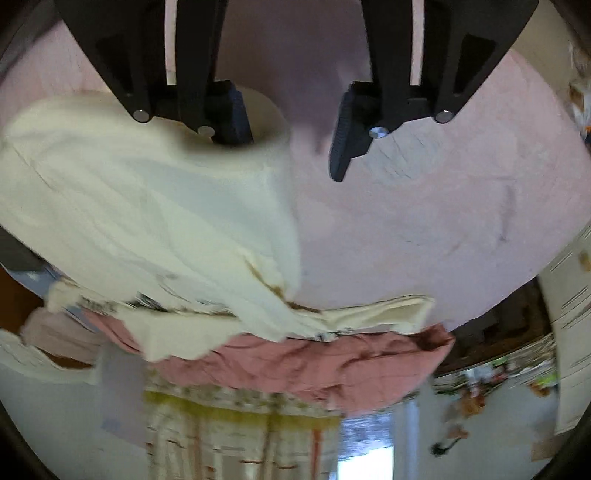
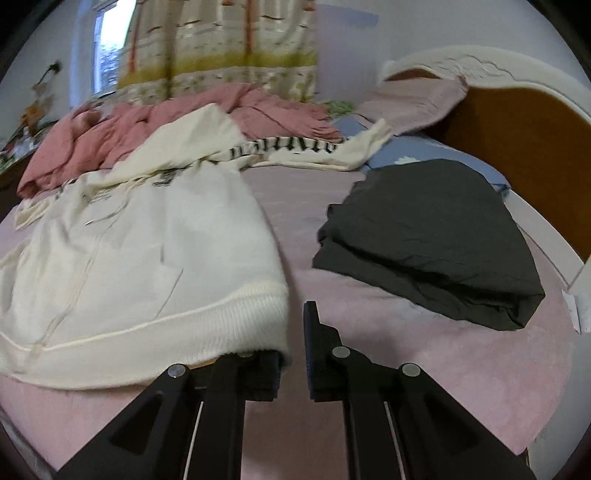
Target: Fold large clothes
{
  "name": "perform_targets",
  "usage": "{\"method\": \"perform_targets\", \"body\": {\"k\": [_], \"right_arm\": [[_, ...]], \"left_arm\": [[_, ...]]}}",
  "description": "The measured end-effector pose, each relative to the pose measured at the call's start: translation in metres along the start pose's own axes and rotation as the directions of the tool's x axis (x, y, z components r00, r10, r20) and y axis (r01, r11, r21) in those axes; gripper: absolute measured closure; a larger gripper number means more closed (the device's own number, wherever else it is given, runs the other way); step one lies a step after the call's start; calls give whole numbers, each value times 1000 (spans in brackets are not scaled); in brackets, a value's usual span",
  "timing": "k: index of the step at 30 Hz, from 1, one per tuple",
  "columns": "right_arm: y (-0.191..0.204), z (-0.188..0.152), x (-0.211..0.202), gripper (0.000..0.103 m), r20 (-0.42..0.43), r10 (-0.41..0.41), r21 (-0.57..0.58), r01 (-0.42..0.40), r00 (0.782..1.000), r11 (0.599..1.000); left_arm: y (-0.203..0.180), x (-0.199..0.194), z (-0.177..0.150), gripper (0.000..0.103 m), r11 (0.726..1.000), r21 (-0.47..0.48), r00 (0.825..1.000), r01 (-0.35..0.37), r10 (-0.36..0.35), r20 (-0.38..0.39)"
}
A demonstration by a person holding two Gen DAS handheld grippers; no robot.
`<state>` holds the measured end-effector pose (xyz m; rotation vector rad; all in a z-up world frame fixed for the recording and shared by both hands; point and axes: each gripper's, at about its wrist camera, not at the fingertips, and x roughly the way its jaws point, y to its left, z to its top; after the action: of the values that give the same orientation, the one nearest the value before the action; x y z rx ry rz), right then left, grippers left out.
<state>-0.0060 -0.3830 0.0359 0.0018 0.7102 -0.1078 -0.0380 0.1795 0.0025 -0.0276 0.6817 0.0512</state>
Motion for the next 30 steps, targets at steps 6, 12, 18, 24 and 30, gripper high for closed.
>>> {"method": "perform_targets", "body": {"k": [6,12,18,24,30], "right_arm": [[3,-21,-12,94,4,17,24,-17,1000,1000],[6,-49,-35,93,-18,48,-6,-48,999,999],[23,-59,-66,90,50,79,-29,-77,996,997],[52,-48,-68,90,98,98,-73,-91,990,993],[65,-47,-14,90,-23,12,-85,-14,1000,996]], "left_arm": [[-27,-30,-1,21,994,91,997,-57,53,52],[-49,3,-17,21,983,184,992,-27,49,-117],[-86,14,-8,13,972,225,987,-75,105,-124],[-77,35,-11,36,958,169,950,-233,262,-172],[-34,-8,-3,88,947,-47,948,-317,318,13]]}}
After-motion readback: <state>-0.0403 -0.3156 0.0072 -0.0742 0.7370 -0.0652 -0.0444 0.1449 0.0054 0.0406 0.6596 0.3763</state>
